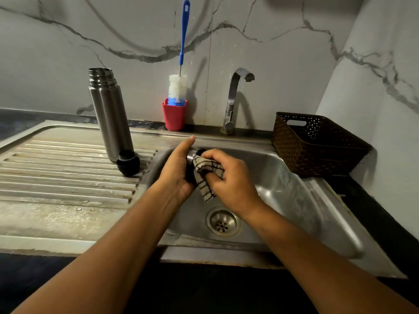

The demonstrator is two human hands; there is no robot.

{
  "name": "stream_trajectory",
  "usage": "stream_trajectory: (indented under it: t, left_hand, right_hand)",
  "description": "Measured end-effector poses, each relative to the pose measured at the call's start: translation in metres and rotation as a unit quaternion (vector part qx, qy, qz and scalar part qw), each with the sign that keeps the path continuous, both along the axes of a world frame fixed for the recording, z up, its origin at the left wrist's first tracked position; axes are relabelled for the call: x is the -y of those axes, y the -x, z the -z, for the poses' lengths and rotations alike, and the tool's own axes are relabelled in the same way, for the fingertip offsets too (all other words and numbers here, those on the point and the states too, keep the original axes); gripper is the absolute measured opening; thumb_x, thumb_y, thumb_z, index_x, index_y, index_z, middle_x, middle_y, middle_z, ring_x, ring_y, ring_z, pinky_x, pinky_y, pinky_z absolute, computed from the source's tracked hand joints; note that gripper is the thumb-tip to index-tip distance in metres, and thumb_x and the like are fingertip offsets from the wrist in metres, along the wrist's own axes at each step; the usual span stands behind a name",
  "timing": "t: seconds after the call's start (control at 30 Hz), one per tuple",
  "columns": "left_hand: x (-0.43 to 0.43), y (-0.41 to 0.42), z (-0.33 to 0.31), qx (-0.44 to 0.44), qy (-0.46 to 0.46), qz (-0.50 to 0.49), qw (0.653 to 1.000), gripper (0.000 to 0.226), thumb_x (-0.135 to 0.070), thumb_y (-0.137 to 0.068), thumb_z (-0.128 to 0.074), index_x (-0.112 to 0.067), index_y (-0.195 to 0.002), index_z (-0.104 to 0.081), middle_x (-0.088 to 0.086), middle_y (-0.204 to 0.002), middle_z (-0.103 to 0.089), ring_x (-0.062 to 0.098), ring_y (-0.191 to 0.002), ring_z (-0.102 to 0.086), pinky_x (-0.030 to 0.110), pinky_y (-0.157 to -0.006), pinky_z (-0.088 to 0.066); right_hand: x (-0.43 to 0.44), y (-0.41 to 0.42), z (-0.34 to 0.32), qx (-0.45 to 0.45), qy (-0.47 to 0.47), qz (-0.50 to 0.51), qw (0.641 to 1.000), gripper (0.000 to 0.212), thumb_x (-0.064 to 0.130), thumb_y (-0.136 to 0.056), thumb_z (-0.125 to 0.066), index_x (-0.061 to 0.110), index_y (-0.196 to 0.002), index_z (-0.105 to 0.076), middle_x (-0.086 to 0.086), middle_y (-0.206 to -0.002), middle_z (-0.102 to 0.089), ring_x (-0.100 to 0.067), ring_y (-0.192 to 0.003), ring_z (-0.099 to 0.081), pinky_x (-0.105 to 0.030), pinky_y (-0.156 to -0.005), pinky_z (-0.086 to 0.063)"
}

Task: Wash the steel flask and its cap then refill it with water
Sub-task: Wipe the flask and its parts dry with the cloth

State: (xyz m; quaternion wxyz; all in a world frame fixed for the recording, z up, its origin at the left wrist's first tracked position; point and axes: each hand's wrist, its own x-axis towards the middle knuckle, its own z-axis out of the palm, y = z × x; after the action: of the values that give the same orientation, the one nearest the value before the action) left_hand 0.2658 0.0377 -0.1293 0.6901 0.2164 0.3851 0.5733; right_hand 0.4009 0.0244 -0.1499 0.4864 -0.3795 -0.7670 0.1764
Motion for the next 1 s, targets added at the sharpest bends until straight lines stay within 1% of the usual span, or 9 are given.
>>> stream_trajectory:
  t: [0.13, 0.33, 0.43, 0.5, 0.6, 0.73, 0.83, 0.93, 1.0]
  left_hand:
    - [-0.001, 0.017, -0.005, 0.012, 0.033, -0.006, 0.999, 0.045, -0.047, -0.099, -0.061, -0.003, -0.095, -0.066, 0.013, -0.067, -0.071, 0.025, -0.055, -0.071, 0.035, -0.059, -0.062]
    - [0.000, 0.011, 0.001, -0.043, -0.002, 0.023, 0.999, 0.052, -0.052, -0.096, -0.066, -0.005, -0.115, -0.071, 0.014, -0.088, -0.078, 0.026, -0.073, -0.077, 0.038, -0.065, -0.065]
    - [0.002, 0.009, 0.000, -0.116, -0.065, 0.049, 0.990, 0.043, -0.045, -0.095, -0.068, -0.006, -0.113, -0.071, 0.013, -0.095, -0.076, 0.024, -0.083, -0.075, 0.037, -0.075, -0.060]
    - [0.003, 0.009, -0.002, -0.100, -0.117, 0.048, 0.987, 0.035, -0.033, -0.098, -0.065, -0.008, -0.122, -0.066, 0.016, -0.110, -0.069, 0.026, -0.095, -0.070, 0.040, -0.085, -0.058]
    - [0.002, 0.007, -0.007, -0.039, -0.157, 0.060, 0.985, 0.043, -0.029, -0.100, -0.063, -0.007, -0.136, -0.058, 0.015, -0.112, -0.066, 0.026, -0.099, -0.068, 0.040, -0.086, -0.060]
    - [0.000, -0.003, -0.004, -0.109, -0.093, 0.042, 0.989, 0.029, -0.036, -0.102, -0.059, -0.008, -0.103, -0.067, 0.011, -0.087, -0.074, 0.022, -0.077, -0.075, 0.037, -0.072, -0.060]
    - [-0.002, -0.001, 0.000, -0.136, -0.064, 0.045, 0.988, 0.034, -0.038, -0.105, -0.055, -0.008, -0.111, -0.069, 0.013, -0.097, -0.075, 0.023, -0.085, -0.074, 0.039, -0.076, -0.058]
    - [-0.001, 0.012, -0.007, -0.082, -0.088, 0.080, 0.989, 0.034, -0.035, -0.106, -0.051, -0.007, -0.116, -0.066, 0.014, -0.101, -0.072, 0.024, -0.093, -0.068, 0.040, -0.083, -0.056]
    - [-0.004, 0.017, -0.006, -0.080, -0.109, 0.075, 0.988, 0.042, -0.036, -0.098, -0.063, -0.005, -0.126, -0.064, 0.016, -0.112, -0.069, 0.029, -0.104, -0.067, 0.044, -0.086, -0.060]
  right_hand:
    - [0.005, 0.000, 0.003, 0.187, 0.000, -0.059, 0.981, 0.061, 0.030, -0.087, -0.076, 0.023, -0.144, -0.056, 0.009, -0.145, -0.043, -0.014, -0.123, -0.057, -0.033, -0.097, -0.056]
    - [-0.005, -0.005, -0.004, 0.298, -0.104, 0.034, 0.948, 0.039, 0.012, -0.088, -0.065, 0.018, -0.127, -0.064, 0.002, -0.125, -0.047, -0.023, -0.102, -0.061, -0.040, -0.076, -0.059]
    - [-0.010, -0.010, -0.007, 0.080, 0.098, 0.022, 0.992, 0.030, 0.003, -0.089, -0.067, 0.012, -0.117, -0.069, 0.001, -0.108, -0.065, -0.020, -0.092, -0.067, -0.023, -0.065, -0.054]
    - [-0.008, -0.014, -0.013, -0.153, 0.301, -0.053, 0.940, 0.023, 0.002, -0.091, -0.067, 0.010, -0.113, -0.071, -0.005, -0.094, -0.073, -0.019, -0.078, -0.068, -0.025, -0.048, -0.044]
    - [-0.005, -0.010, -0.017, -0.292, 0.373, -0.113, 0.873, 0.018, 0.006, -0.095, -0.063, 0.015, -0.108, -0.071, -0.008, -0.092, -0.073, -0.021, -0.075, -0.066, -0.028, -0.048, -0.040]
    - [-0.010, -0.011, -0.005, 0.034, 0.070, 0.002, 0.997, 0.028, 0.000, -0.089, -0.064, 0.014, -0.112, -0.071, -0.001, -0.110, -0.067, -0.020, -0.098, -0.068, -0.040, -0.078, -0.060]
    - [-0.014, -0.013, 0.004, 0.248, -0.049, 0.089, 0.963, 0.031, 0.006, -0.086, -0.061, 0.017, -0.113, -0.070, 0.004, -0.113, -0.061, -0.023, -0.100, -0.063, -0.046, -0.077, -0.057]
    - [-0.015, -0.014, -0.010, -0.004, 0.113, 0.023, 0.993, 0.029, 0.000, -0.087, -0.065, 0.015, -0.110, -0.072, -0.001, -0.105, -0.070, -0.016, -0.092, -0.068, -0.034, -0.069, -0.059]
    - [-0.010, -0.018, -0.020, -0.197, 0.302, -0.081, 0.929, 0.023, 0.001, -0.092, -0.066, 0.018, -0.106, -0.072, -0.005, -0.096, -0.075, -0.015, -0.079, -0.070, -0.026, -0.050, -0.048]
